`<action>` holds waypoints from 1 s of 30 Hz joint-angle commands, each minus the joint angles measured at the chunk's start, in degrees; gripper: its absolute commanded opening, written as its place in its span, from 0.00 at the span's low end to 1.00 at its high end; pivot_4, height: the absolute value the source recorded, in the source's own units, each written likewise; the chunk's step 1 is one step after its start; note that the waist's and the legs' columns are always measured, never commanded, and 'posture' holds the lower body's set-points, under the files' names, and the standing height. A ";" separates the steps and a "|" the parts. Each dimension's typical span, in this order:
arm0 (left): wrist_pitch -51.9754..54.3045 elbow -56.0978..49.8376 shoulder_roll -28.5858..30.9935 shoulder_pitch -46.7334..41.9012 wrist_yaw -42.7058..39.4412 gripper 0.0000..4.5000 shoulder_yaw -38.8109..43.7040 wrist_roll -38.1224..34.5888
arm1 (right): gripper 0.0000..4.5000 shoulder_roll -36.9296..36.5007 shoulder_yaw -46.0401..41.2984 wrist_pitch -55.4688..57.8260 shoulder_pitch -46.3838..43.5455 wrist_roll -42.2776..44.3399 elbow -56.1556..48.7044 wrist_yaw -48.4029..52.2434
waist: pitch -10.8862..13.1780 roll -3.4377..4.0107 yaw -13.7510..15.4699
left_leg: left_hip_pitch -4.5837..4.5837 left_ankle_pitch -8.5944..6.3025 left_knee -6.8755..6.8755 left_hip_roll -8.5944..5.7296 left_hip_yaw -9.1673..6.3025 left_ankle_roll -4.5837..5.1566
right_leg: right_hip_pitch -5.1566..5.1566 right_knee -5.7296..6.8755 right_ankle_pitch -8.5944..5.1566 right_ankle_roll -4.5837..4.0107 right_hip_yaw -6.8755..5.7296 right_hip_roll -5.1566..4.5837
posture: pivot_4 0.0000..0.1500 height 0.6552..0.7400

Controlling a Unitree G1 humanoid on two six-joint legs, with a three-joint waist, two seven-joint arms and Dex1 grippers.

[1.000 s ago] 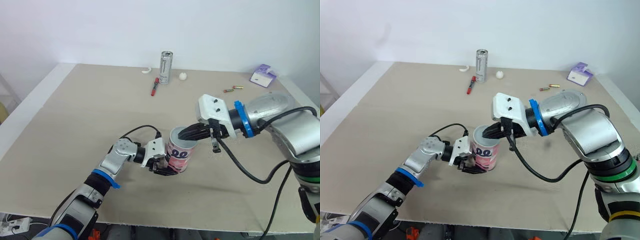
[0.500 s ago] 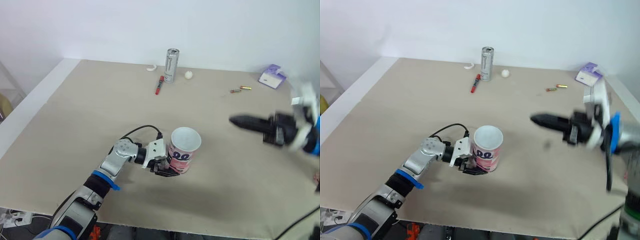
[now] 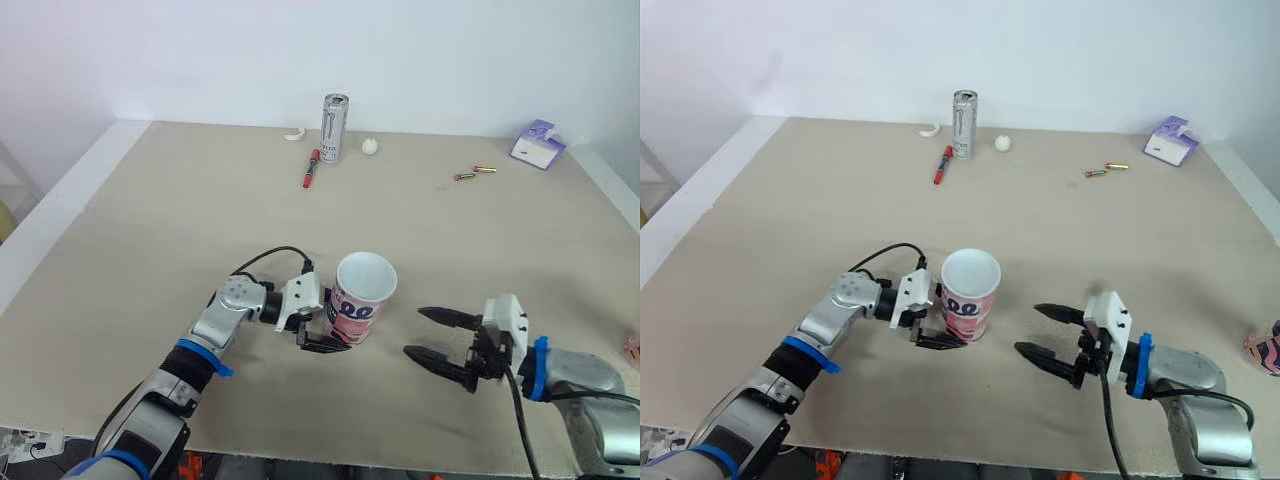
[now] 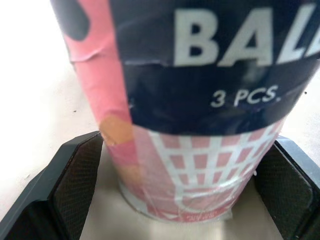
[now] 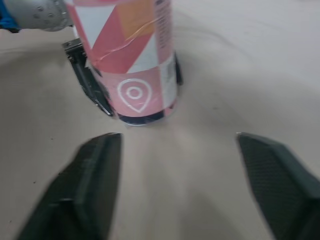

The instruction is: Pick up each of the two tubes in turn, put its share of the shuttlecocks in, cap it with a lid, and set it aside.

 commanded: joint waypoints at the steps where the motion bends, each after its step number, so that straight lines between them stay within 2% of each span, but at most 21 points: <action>1: 0.02 -2.03 2.66 1.25 -3.25 1.00 2.65 -2.65 | 0.97 1.38 3.77 -3.43 -2.70 -0.83 1.12 -0.82 | 0.06 -0.10 -0.02 | 0.00 -0.02 0.00 0.05 0.00 -0.04 | -0.01 0.00 -0.02 -0.04 0.02 0.06 | 1.00 1.00; 18: 5.90 -15.12 10.11 6.92 -8.40 1.00 8.75 -11.66 | 0.97 2.79 15.71 -11.56 -8.45 -5.56 6.31 -1.91 | 0.22 -0.19 0.17 | -0.05 -0.29 -0.01 0.27 -0.05 -0.47 | -0.03 0.03 -0.42 -0.01 0.46 0.65 | 1.00 1.00; 30: 8.18 -20.19 13.42 10.31 -9.56 1.00 9.86 -13.64 | 0.97 5.74 19.32 -14.34 -12.46 -7.97 10.00 -4.32 | 0.25 -0.21 0.13 | 0.02 -0.28 0.11 0.28 -0.04 -0.47 | -0.03 0.26 -0.45 -0.07 0.58 0.73 | 1.00 1.00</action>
